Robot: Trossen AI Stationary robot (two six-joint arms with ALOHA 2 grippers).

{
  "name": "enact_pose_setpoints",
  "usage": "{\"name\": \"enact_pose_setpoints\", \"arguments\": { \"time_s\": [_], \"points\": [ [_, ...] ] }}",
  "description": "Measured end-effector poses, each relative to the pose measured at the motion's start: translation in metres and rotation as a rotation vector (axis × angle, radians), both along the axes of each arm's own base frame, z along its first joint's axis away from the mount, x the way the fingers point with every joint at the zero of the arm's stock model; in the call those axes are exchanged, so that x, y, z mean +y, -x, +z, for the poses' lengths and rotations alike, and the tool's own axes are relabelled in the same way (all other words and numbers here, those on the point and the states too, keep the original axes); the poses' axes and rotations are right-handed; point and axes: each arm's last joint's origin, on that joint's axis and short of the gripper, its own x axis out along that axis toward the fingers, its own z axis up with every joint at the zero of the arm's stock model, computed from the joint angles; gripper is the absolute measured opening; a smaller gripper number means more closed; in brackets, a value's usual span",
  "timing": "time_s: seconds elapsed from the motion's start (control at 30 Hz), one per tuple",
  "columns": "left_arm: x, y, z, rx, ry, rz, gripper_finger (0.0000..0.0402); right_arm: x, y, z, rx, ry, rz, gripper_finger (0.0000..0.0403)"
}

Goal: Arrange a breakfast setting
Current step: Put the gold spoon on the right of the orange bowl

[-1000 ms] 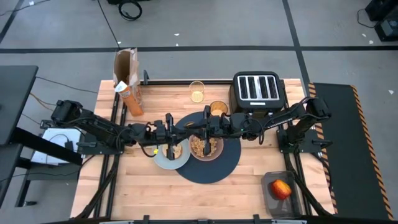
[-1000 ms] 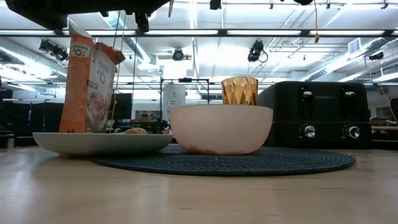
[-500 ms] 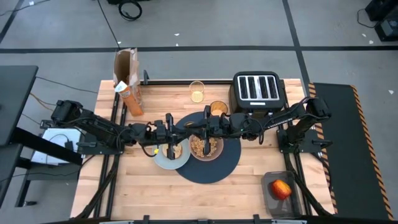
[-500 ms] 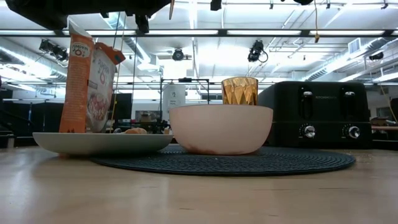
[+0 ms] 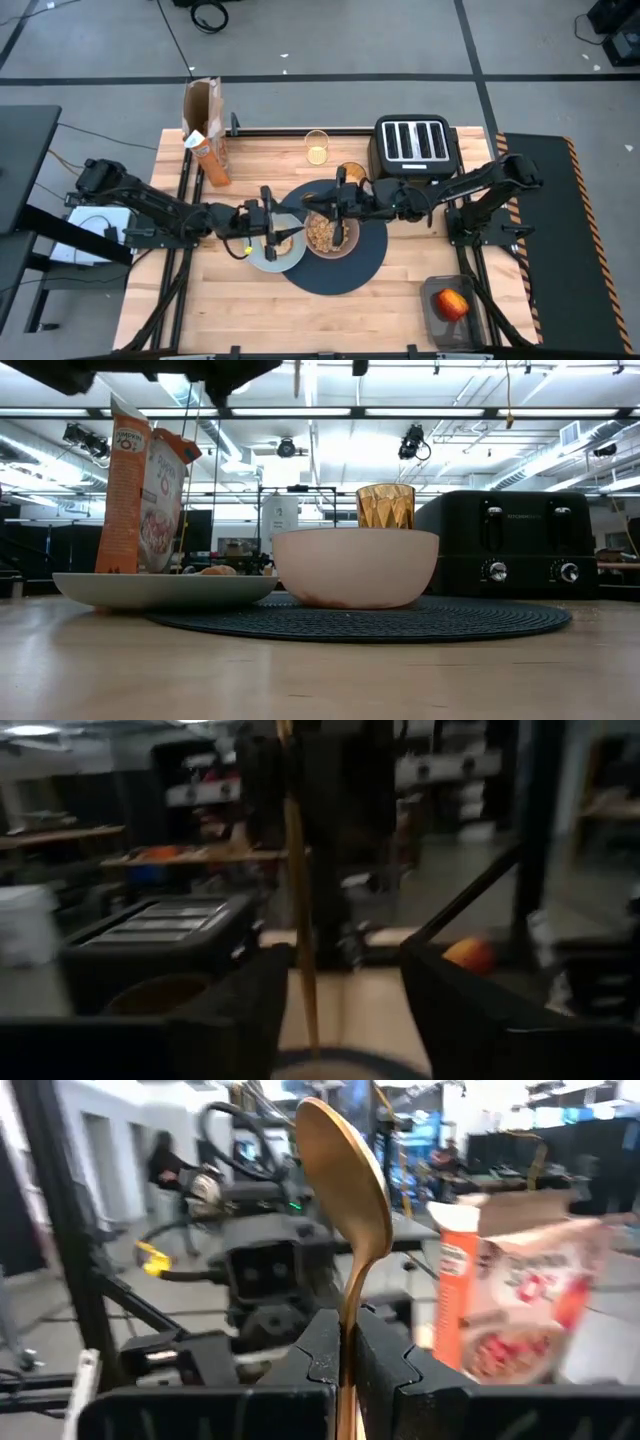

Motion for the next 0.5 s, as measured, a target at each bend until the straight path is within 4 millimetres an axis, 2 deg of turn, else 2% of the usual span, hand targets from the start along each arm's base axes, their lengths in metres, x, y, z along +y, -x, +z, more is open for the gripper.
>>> {"name": "enact_pose_setpoints", "arguments": {
  "time_s": [0.1,0.2,0.3,0.5],
  "points": [
    [-0.002,0.011,0.005,0.06,-0.047,0.081,0.0245,0.004,0.01,0.006,0.051,0.003,-0.036,0.0018],
    [-0.004,0.025,0.01,0.124,-0.085,0.134,0.0271,0.012,0.024,0.011,0.119,-0.026,-0.052,0.0018],
    [-0.007,0.04,0.013,0.175,-0.083,0.135,0.0278,0.022,0.043,0.019,0.178,-0.101,-0.062,0.0018],
    [-0.015,0.061,0.009,0.279,-0.022,0.098,0.0279,0.035,0.081,0.032,0.253,-0.382,-0.028,0.0018]
  ]
}}
